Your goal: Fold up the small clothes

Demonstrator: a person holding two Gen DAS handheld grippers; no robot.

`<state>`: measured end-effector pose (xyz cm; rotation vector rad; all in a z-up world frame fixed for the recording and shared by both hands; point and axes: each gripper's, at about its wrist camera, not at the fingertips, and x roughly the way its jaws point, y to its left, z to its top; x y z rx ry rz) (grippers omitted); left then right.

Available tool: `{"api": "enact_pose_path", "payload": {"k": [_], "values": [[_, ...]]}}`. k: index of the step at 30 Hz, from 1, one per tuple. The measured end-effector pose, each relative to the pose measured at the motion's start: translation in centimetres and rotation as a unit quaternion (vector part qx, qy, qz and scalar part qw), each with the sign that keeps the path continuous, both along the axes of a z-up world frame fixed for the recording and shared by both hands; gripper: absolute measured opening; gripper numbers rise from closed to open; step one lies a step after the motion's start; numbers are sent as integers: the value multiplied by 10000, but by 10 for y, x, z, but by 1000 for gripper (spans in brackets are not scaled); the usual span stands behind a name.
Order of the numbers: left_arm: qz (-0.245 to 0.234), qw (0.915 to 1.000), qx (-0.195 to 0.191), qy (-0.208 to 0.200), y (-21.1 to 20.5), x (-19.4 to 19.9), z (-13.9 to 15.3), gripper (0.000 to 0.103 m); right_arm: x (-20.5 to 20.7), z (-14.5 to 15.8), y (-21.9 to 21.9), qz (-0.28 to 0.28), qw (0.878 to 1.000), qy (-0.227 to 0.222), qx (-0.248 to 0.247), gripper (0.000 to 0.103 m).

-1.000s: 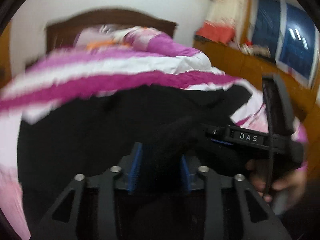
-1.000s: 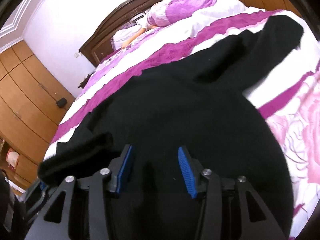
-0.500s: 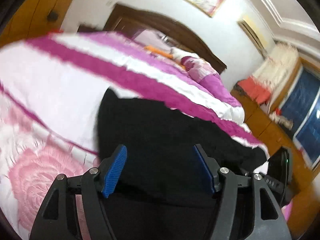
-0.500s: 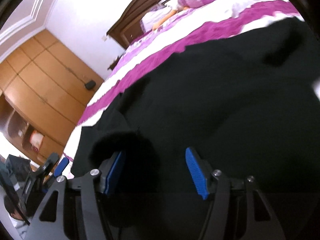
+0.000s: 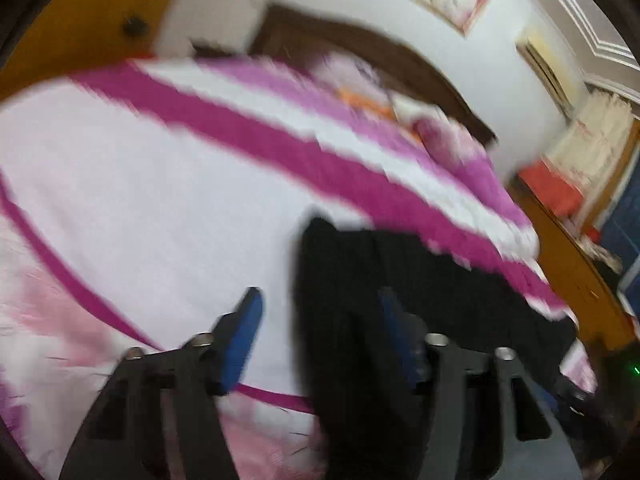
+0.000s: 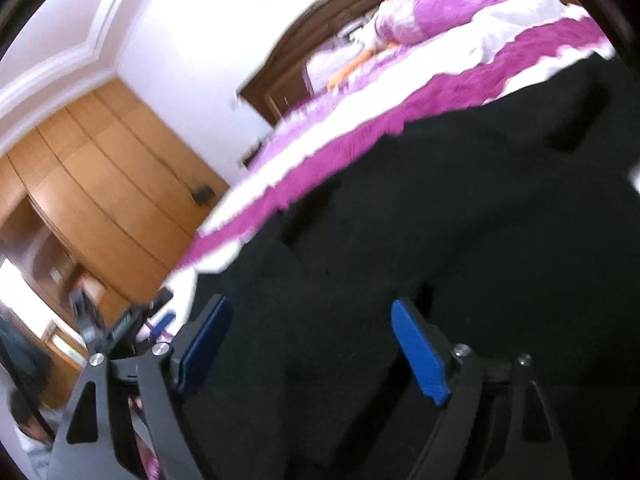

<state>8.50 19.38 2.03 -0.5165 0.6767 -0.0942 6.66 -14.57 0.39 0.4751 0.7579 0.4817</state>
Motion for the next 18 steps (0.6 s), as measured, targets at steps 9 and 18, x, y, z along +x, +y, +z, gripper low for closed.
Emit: {"api": "enact_pose_path", "payload": {"k": [9, 18], "values": [[-67, 9993, 119, -341, 6, 36, 14, 32, -32, 16, -30, -347, 9992, -39, 215, 0], [-8, 9986, -524, -83, 13, 45, -3, 32, -38, 18, -34, -297, 9989, 75, -348, 30]]}}
